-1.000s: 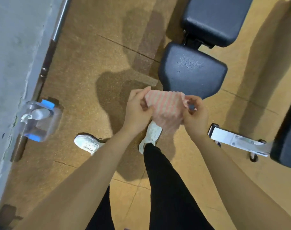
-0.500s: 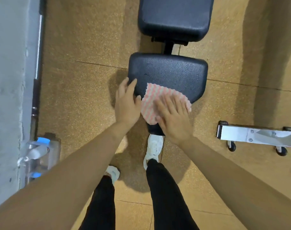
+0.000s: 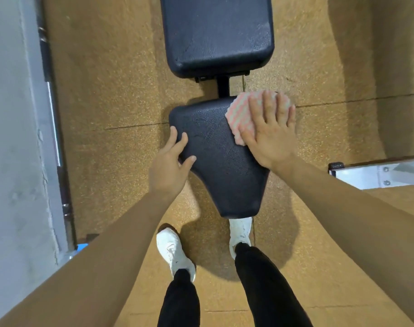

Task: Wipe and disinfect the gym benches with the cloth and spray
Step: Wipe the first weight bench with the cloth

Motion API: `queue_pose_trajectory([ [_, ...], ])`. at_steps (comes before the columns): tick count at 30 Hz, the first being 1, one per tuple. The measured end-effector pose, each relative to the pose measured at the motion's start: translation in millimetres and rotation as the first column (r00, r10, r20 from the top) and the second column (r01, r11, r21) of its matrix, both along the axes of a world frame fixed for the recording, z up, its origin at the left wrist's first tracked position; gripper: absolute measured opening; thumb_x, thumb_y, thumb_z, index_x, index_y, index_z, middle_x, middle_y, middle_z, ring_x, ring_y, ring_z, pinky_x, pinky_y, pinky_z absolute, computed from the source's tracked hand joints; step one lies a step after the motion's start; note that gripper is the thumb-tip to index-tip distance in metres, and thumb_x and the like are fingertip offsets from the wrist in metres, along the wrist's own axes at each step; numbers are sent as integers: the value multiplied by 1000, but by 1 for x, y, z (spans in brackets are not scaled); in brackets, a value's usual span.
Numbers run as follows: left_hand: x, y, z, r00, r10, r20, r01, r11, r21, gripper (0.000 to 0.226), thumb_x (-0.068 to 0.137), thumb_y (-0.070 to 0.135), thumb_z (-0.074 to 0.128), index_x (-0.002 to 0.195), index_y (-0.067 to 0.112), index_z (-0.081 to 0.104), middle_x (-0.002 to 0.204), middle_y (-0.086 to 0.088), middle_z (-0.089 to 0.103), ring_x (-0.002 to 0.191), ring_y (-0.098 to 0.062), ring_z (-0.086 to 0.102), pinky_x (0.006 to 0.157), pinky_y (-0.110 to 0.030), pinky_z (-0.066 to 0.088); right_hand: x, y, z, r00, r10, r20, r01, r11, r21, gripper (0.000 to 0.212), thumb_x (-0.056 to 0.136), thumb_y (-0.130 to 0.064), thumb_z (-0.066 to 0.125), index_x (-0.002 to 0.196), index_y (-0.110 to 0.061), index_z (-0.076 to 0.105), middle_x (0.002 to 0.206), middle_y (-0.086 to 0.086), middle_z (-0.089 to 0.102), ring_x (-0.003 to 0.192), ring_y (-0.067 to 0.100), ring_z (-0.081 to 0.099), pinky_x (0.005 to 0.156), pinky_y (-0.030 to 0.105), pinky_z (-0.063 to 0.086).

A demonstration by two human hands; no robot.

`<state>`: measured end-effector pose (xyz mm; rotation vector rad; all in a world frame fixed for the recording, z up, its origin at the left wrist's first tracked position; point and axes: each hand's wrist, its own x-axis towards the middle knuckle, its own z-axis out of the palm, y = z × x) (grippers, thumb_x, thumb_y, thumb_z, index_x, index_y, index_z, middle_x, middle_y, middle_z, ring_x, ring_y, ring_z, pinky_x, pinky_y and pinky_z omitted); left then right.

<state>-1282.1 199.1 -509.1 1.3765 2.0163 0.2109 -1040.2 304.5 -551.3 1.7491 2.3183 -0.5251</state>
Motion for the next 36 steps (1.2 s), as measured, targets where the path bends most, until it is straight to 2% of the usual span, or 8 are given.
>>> queue_pose_trajectory([
  [5,-5,3,-1,1000,-23,9,23,999,-25,62,101,32,67,157,31,41,170,14,17,138,-15,49,92,-23,41,-56,-16,0,996,85,-14,-85,996,-11,67,103,-57,22,162,-32,4,170,15,-5,153,47,-9,120,64,-8],
  [10,-20,-5,-8,940,125,317,-165,981,103,48,101,17,63,148,24,57,155,4,52,113,11,61,103,-22,50,-109,-51,0,968,240,-72,-240,971,0,69,100,-63,28,161,-38,10,171,9,-2,154,43,-5,120,65,-6],
  [12,-20,-16,-9,894,192,405,-259,958,119,46,102,10,62,147,15,57,144,3,62,124,-4,63,108,-32,52,-113,-61,-1,943,322,-86,-322,947,13,70,99,-65,31,161,-37,15,171,6,3,155,41,-3,121,64,-4],
  [15,-18,-27,-7,907,217,360,-236,972,9,50,104,19,62,152,18,51,160,3,45,146,-7,43,119,-35,40,-93,-59,-1,908,408,-90,-409,913,18,69,99,-65,30,161,-37,15,171,2,4,156,38,-2,122,62,0],
  [18,-19,-27,-10,916,201,347,-200,979,-40,61,101,17,64,157,23,42,167,6,34,151,-12,36,124,-45,35,-54,-49,0,964,262,-41,-262,965,15,69,101,-64,31,162,-38,10,171,2,2,156,38,-5,122,62,-1],
  [22,-15,-16,-7,952,123,281,-109,992,-65,73,99,19,68,162,24,32,172,8,16,156,-6,19,126,-30,19,2,-24,4,999,-4,45,5,1000,-12,73,101,-64,29,162,-34,4,171,8,-3,155,41,-6,122,60,-5],
  [26,-14,-13,-10,979,29,201,-27,1000,-11,74,95,18,73,160,22,37,173,0,14,157,-17,23,127,-38,28,6,-32,5,973,-210,92,212,977,-17,71,104,-57,26,162,-27,-2,170,14,-7,154,43,-8,124,60,-2],
  [36,-28,0,-6,994,-81,74,80,997,22,68,82,31,87,144,25,60,160,-6,40,144,-13,44,102,-20,37,-51,-181,15,998,-51,38,56,991,-118,73,105,-60,27,163,-25,-2,169,12,-14,154,41,-13,123,62,-2],
])
